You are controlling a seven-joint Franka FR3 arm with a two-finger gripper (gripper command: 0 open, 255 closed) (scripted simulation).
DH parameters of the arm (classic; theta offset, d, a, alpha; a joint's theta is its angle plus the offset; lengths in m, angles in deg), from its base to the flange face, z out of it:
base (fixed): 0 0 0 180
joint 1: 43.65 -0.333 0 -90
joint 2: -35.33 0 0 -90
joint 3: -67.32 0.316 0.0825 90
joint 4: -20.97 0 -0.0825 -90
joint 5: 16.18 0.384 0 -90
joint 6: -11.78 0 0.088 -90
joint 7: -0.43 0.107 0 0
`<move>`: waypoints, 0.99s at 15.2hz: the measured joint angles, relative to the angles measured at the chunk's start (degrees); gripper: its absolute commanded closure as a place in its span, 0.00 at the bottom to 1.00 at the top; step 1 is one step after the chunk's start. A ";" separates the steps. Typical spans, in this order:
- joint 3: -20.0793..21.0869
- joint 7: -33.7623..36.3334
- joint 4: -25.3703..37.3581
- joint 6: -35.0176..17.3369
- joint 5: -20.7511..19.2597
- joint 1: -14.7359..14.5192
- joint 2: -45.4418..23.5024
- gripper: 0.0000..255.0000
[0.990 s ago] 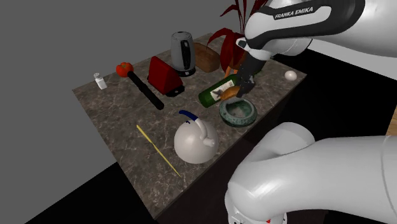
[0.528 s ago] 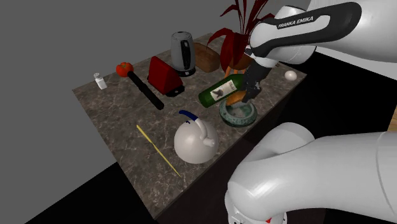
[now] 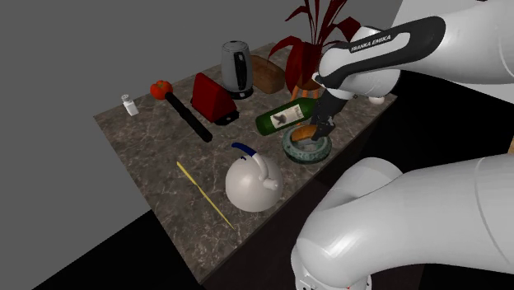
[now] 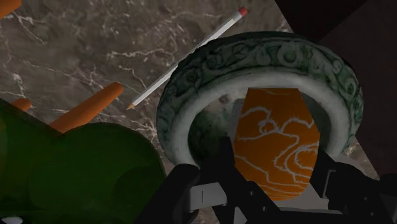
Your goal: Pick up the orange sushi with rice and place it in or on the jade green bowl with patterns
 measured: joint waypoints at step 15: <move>0.95 0.04 0.69 2.00 -0.30 1.02 1.06 0.00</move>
